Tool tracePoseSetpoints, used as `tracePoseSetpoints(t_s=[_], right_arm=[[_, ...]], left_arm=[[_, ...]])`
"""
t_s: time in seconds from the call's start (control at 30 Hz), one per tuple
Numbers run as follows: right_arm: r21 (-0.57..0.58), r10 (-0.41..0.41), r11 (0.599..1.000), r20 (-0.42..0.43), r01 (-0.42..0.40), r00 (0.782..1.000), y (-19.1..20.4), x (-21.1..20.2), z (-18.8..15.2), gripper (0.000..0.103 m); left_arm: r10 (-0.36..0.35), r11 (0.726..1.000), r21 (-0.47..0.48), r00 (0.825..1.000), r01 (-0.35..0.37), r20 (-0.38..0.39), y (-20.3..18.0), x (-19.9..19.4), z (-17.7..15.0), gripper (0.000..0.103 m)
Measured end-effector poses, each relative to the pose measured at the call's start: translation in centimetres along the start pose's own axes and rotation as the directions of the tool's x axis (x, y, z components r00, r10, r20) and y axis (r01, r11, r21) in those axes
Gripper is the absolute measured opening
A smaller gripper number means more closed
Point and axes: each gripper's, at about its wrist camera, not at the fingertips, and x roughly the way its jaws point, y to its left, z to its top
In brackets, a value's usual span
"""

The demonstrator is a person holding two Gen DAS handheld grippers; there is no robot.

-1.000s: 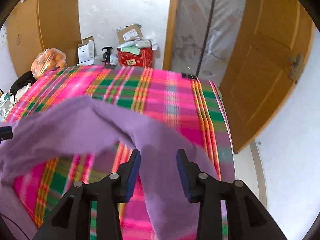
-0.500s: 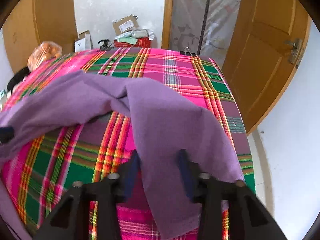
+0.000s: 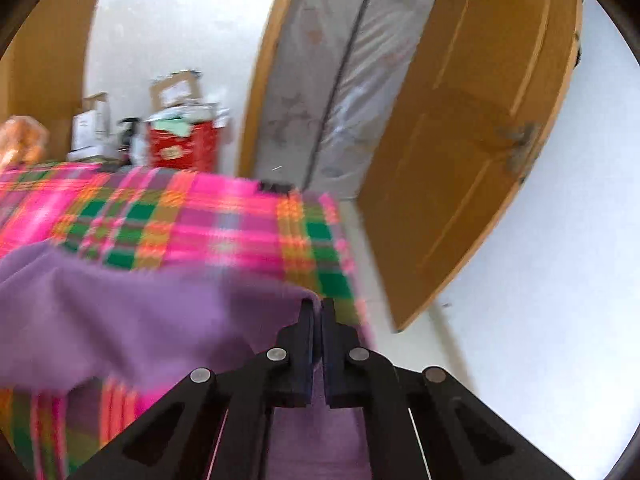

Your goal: Fold clothes

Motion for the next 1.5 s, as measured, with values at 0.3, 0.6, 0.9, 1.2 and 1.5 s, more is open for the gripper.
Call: tracePoseSetpoints(t_s=[0.3,0.6,0.9,1.2,1.5], right_arm=[[0.155,-0.187,0.97,-0.031,0.19,0.982,-3.1,2.6,2.6,0.007],[0.291,0.088,0.952,0.023,-0.091,0.996,-4.2,-3.9,0.1,0.011],[0.217,0.317,0.922,0.048,-0.319,0.947,0.0,-12.1,-4.2,0.012],[0.153,0.62,0.783,-0.1,-0.603,0.778,9.1,-13.7,-8.8,0.012],[0.207,0.709,0.705,-0.176,-0.679,0.683,15.1,-11.3,-9.8,0.012]], left_arm=[[-0.024,0.999,-0.022,1.0,0.024,-0.001,0.5,-0.3,-0.4,0.018],[-0.077,0.995,-0.06,0.996,0.08,0.049,1.1,-2.7,-1.5,0.018],[-0.103,0.993,-0.061,0.994,0.105,0.034,0.5,-5.0,-6.0,0.018],[-0.161,0.978,-0.132,0.986,0.164,0.03,0.2,-5.3,-9.2,0.018],[-0.059,0.991,-0.118,0.997,0.063,0.039,-0.3,-4.0,-8.0,0.018]])
